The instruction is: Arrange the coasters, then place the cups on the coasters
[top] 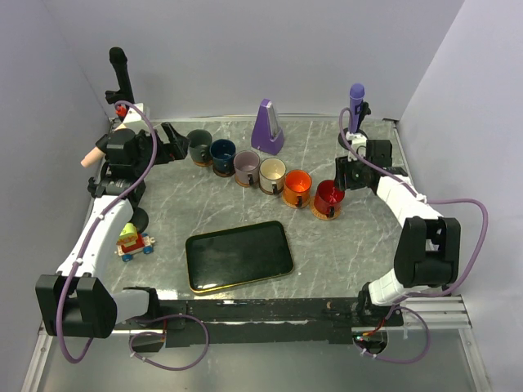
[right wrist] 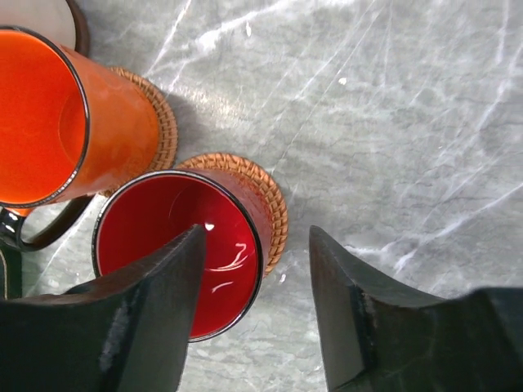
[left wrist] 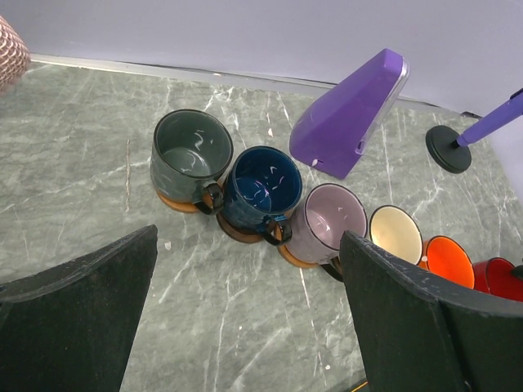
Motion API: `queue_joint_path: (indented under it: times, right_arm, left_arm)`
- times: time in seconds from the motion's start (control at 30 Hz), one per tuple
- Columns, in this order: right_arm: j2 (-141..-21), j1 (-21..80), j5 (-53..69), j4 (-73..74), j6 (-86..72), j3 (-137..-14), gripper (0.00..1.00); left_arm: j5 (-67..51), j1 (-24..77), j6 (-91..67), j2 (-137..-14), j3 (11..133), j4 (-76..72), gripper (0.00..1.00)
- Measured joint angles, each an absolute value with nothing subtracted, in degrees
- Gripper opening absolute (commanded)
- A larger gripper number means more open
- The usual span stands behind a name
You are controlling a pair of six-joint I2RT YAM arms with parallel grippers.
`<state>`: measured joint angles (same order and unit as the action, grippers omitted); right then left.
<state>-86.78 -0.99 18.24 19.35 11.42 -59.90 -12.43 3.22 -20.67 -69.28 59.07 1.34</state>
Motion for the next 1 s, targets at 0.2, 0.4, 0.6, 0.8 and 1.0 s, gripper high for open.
queue_joint_path:
  times: [0.2,0.4,0.6,0.8,1.0]
  right_arm:
    - [-83.0,-1.0,16.8,17.5,11.0,-58.5,0.67]
    - [-76.6,-1.0,15.4,16.7,9.6,-57.0,0.67]
    - [-68.8,-1.0,12.8,16.5,6.1,-55.5,0.67]
    - [-58.7,-1.0,10.9,16.3,2.5,-52.8,0.67]
    - [-49.2,-1.0,10.1,16.3,-0.5,-52.6,0.67]
  left_arm:
    - [-12.4,3.2,-20.7,-69.3,59.1,1.3,0.97]
    - [-12.4,3.4,-20.7,-69.5,59.1,1.1,0.97]
    - [-12.2,4.0,-20.6,-69.5,59.1,0.4,0.97]
    - [-11.7,5.4,-20.2,-67.4,57.8,-1.4,0.97]
    - [-10.9,6.6,-18.7,-61.4,54.9,-4.4,0.97]
